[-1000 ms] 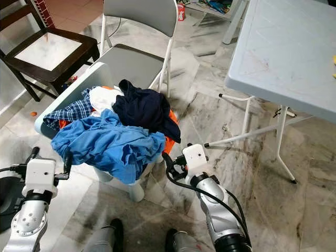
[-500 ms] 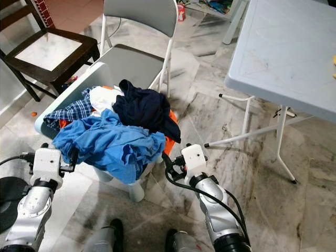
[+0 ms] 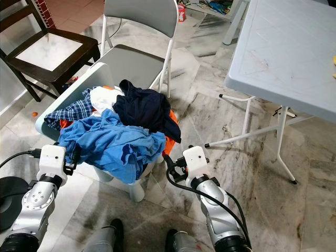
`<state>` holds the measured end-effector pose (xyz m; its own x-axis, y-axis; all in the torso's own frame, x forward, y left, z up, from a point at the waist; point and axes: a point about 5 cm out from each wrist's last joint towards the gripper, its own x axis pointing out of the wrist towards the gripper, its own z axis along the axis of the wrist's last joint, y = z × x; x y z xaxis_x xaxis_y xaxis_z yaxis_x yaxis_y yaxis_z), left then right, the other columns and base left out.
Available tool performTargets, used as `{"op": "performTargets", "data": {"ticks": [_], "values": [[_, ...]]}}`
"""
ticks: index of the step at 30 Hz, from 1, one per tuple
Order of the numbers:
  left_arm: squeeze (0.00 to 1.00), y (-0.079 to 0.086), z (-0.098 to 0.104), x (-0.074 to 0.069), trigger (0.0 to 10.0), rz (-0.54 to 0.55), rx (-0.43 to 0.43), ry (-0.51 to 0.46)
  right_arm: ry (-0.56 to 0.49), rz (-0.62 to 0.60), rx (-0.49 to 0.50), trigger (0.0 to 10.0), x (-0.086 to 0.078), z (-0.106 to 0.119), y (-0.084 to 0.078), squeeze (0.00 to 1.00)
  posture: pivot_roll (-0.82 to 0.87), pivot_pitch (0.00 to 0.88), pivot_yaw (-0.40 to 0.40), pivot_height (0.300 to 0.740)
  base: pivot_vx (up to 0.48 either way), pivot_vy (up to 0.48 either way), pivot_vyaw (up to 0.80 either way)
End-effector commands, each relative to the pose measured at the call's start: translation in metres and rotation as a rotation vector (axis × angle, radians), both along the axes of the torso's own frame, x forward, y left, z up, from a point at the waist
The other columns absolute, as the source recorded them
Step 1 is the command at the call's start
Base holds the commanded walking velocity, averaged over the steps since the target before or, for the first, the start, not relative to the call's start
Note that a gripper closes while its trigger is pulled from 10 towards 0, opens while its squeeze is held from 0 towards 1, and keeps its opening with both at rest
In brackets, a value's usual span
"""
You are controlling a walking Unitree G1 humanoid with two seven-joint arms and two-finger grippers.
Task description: Hang hanger
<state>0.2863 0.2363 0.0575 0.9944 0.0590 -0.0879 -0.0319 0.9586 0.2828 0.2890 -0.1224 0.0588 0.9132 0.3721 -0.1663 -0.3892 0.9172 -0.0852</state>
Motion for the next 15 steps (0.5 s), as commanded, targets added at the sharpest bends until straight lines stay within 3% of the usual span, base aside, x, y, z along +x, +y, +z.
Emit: {"op": "performTargets", "data": {"ticks": [1,15], "values": [[0.0,0.0019,-0.0039,-0.0027,0.0,0.009,-0.004,0.009,0.007,-0.013,-0.002,10.0,-0.0016,-0.0024,-0.0023,0.0,0.04,0.228,-0.044,0.74,0.0,0.0,0.0],[0.0,0.0041,-0.001,-0.002,0.0,0.021,0.004,-0.024,0.004,-0.015,-0.002,10.0,0.0003,-0.0017,-0.0015,0.0,0.04,0.225,-0.043,0.74,0.0,0.0,0.0]]}}
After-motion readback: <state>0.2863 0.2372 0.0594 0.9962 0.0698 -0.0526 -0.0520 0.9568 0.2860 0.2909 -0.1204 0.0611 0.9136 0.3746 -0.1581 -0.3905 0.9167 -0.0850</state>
